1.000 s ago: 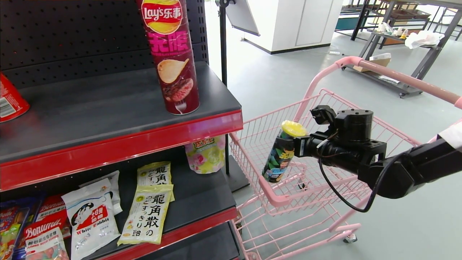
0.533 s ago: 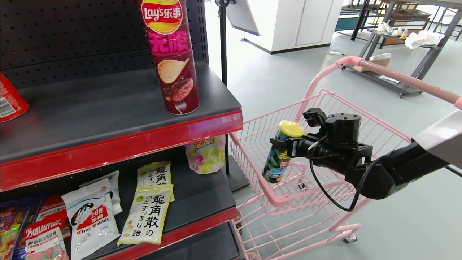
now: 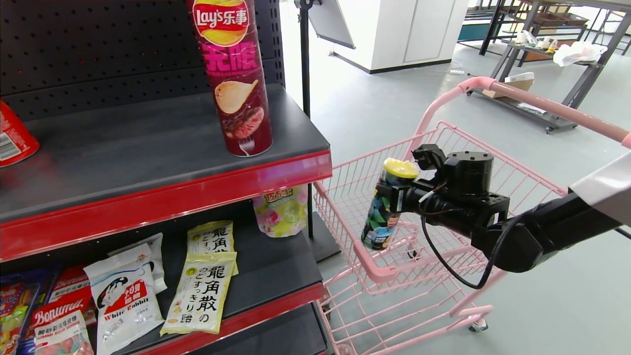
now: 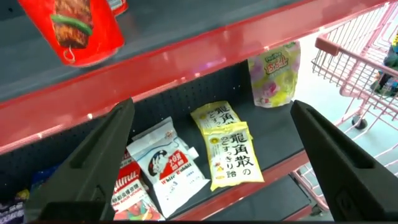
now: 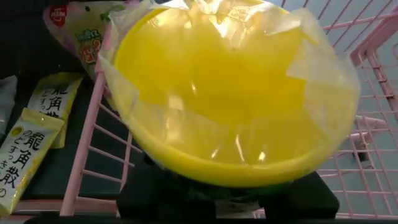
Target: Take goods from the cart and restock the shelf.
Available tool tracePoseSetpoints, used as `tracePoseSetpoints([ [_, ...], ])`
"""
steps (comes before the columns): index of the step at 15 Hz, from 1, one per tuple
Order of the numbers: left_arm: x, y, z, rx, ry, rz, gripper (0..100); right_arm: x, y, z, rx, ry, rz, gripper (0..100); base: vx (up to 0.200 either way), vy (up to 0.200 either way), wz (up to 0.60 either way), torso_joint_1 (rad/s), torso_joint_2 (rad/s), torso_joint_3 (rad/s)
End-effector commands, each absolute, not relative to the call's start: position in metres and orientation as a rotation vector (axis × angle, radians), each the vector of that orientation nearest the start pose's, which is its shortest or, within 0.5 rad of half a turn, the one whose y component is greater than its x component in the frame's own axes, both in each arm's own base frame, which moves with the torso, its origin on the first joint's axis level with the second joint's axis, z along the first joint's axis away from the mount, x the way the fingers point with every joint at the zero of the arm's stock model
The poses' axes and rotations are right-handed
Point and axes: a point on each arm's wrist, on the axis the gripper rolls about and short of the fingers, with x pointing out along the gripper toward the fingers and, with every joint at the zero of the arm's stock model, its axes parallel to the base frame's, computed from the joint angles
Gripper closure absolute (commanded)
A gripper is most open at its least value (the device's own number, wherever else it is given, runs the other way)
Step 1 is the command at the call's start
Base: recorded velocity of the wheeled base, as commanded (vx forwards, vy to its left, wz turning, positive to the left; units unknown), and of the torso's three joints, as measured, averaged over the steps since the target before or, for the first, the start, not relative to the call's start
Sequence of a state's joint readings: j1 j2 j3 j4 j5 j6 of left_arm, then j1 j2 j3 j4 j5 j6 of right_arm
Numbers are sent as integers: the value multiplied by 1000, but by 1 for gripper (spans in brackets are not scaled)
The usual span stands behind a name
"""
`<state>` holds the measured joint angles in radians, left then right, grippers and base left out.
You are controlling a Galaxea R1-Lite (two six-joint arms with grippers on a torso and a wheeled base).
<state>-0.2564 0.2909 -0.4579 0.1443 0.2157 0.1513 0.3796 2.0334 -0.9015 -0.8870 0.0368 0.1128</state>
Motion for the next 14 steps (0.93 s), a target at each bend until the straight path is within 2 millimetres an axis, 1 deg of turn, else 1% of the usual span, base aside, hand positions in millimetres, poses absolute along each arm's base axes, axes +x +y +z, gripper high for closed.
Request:
tracePoseSetpoints([
  [1,-16,9,202,154,-1,-48,0,323,126,173,44,142,375,100,0,0,0,0,0,0],
  [2,-15,9,201,155,5,-51,0,307,116,198,9,122,338,100,0,0,0,0,0,0],
  [3,-15,9,200,157,7,-51,0,296,108,211,-17,125,314,100,0,0,0,0,0,0],
  [4,-15,9,200,169,9,-56,0,268,92,237,-53,152,293,100,0,0,0,0,0,0],
  [5,-15,9,200,169,9,-56,0,268,92,237,-53,152,293,100,0,0,0,0,0,0],
  [6,-10,7,200,202,31,-72,0,237,78,254,-54,166,279,100,0,0,0,0,0,0],
  [7,-8,7,200,235,40,-71,0,223,69,260,-50,152,260,100,0,0,0,0,0,0],
  [9,-7,6,201,277,41,-75,0,208,61,267,-45,117,242,100,0,0,0,0,0,0],
  [11,-7,7,201,296,37,-77,0,186,54,264,-49,135,227,100,0,0,0,0,0,0],
  [12,-8,7,201,296,35,-75,0,174,50,261,-54,151,226,100,-200,0,0,12,2,7],
  [14,-8,7,201,295,32,-73,0,163,47,261,-56,153,223,100,-200,0,0,15,5,0],
])
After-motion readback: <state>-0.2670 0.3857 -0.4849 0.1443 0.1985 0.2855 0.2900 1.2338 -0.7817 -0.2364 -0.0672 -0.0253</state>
